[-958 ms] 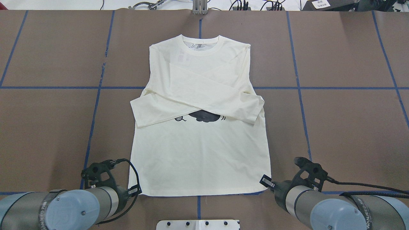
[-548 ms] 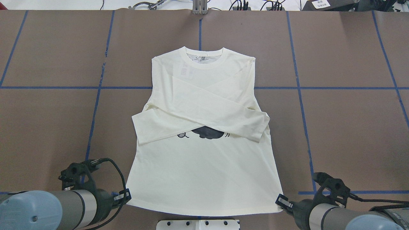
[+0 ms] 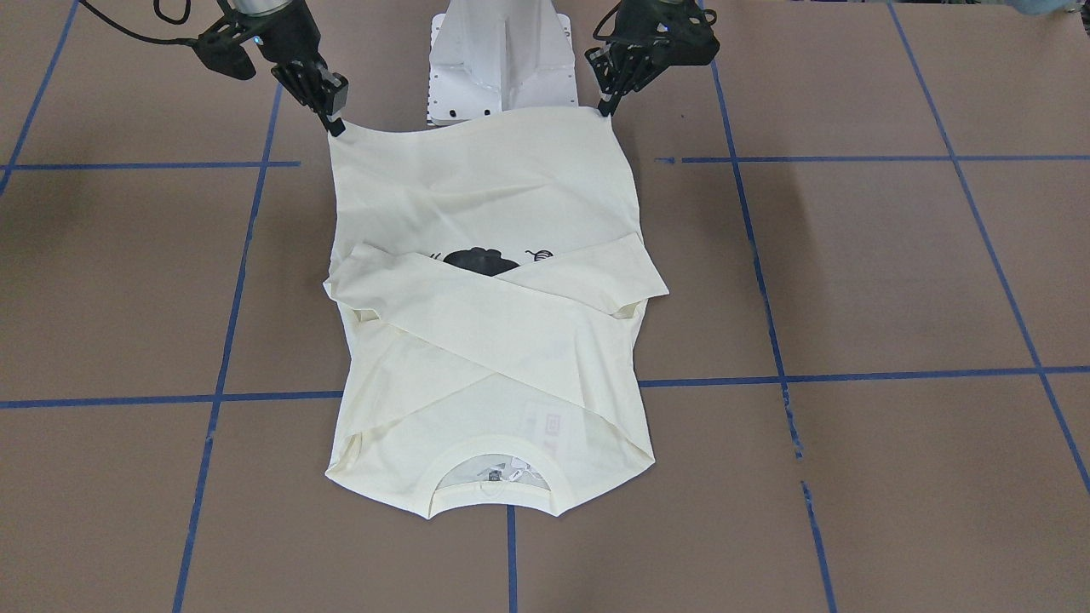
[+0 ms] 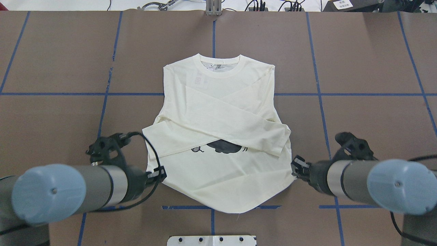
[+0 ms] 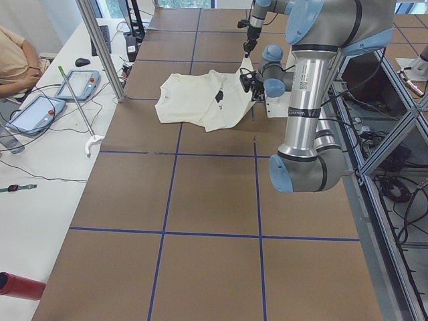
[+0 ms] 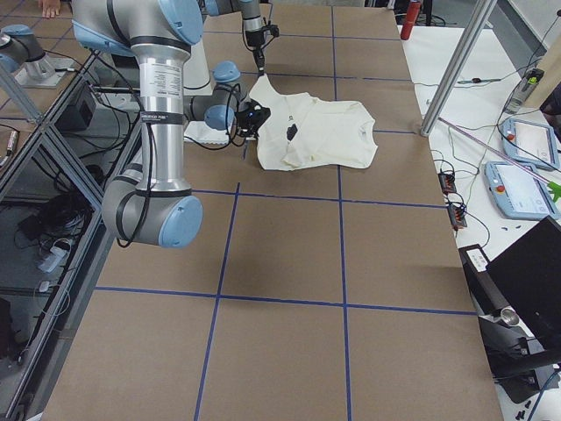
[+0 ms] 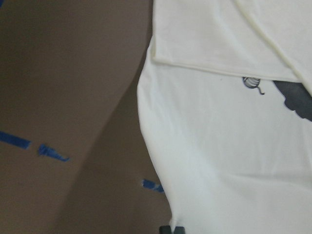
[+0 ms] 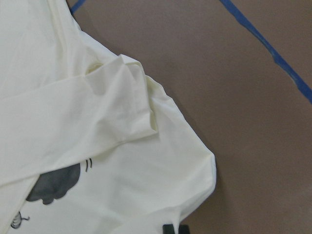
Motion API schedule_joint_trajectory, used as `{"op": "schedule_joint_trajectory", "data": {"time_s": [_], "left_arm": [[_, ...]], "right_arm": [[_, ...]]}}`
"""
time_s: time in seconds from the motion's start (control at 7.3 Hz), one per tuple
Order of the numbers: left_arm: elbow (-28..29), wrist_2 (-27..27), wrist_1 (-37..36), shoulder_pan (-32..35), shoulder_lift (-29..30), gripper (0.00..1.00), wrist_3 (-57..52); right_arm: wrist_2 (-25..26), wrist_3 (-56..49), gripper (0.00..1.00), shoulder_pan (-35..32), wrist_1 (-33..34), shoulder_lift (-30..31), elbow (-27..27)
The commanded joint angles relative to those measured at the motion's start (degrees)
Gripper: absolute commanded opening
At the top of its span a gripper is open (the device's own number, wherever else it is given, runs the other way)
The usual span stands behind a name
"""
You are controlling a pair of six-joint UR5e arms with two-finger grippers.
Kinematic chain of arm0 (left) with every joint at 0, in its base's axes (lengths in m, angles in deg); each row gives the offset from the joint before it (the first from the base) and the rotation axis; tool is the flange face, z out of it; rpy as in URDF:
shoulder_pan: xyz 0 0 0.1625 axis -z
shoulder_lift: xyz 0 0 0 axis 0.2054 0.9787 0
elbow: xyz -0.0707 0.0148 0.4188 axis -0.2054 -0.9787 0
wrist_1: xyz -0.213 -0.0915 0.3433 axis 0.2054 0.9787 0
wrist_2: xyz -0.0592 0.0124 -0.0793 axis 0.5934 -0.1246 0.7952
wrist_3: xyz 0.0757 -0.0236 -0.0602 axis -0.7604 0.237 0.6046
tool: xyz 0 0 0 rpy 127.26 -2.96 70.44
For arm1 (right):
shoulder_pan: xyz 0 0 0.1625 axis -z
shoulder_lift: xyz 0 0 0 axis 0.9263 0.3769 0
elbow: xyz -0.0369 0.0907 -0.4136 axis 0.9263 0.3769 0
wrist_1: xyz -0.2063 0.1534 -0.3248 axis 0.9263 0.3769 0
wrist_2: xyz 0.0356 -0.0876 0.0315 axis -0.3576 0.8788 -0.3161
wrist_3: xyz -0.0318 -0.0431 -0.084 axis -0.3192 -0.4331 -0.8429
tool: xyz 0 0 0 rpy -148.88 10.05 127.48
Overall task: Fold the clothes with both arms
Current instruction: 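Lift the hem with both grippers and fold it toward the collar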
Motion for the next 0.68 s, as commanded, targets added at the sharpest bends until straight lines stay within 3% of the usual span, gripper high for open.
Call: {"op": "schedule_joint_trajectory", "data": {"time_s": [0.0, 0.27, 0.41, 0.55], "left_arm": [[14.21, -0.05, 4.12, 11.51, 7.83, 0.00, -9.85], [25.98, -0.14, 17.80, 16.72, 8.46, 0.00, -12.02], [34.65, -0.14, 22.66, 19.61, 11.16, 0.00, -12.19], [41.18, -0.23, 28.10, 21.21, 12.84, 0.00, -14.11]], "right_arm": [[-7.37, -10.90, 0.00, -12.69, 5.84, -15.56, 15.82], [-7.63, -17.64, 0.00, -18.05, 5.24, -20.07, 26.75], [-7.63, -18.09, 0.00, -19.47, 2.71, -24.01, 34.46], [-7.72, -18.01, 0.00, -20.61, -5.06, -25.61, 41.93]]}}
